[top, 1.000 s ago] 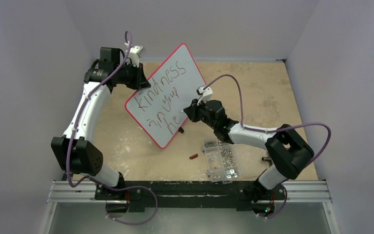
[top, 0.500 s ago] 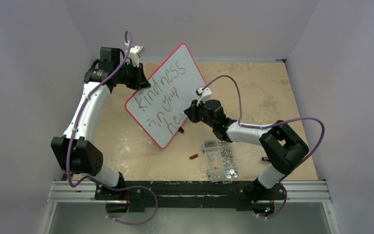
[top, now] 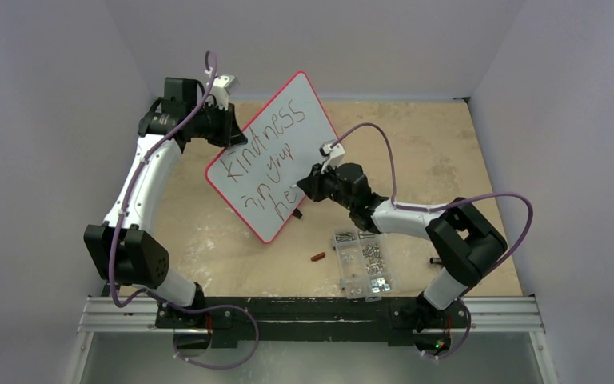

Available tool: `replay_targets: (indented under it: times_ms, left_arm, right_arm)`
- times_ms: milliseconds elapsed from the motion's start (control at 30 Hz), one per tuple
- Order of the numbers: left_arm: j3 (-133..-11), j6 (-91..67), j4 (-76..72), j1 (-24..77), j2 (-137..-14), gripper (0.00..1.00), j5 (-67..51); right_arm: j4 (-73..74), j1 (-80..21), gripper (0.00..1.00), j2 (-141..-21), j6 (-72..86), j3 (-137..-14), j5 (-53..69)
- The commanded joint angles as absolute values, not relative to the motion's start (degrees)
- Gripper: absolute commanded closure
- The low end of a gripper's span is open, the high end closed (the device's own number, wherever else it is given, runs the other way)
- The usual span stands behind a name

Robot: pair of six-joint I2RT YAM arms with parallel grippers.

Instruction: Write a sentence on the whiteboard

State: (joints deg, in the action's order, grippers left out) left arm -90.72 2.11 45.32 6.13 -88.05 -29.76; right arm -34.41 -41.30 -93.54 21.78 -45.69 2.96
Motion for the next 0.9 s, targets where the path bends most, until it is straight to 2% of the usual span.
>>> replay_targets:
  times_ms: [0, 333, 867]
  left_arm:
    - [-90.00, 5.73, 45.42, 6.06, -86.93, 1.00, -23.72]
    - [-89.87, 5.78, 45.44, 6.11, -86.94, 1.00, -23.82]
    - [-89.91, 5.72, 45.53, 6.06, -86.91, 1.00, -23.69]
  right_arm:
    - [-37.40, -41.20, 1.00, -94.38, 23.32, -44.60, 4.90]
    - [-36.40, -41.21, 1.00, -95.10, 24.26, -42.90, 3.32]
    - [-32.34, -41.11, 1.00, -95.05, 22.58, -49.83, -0.64]
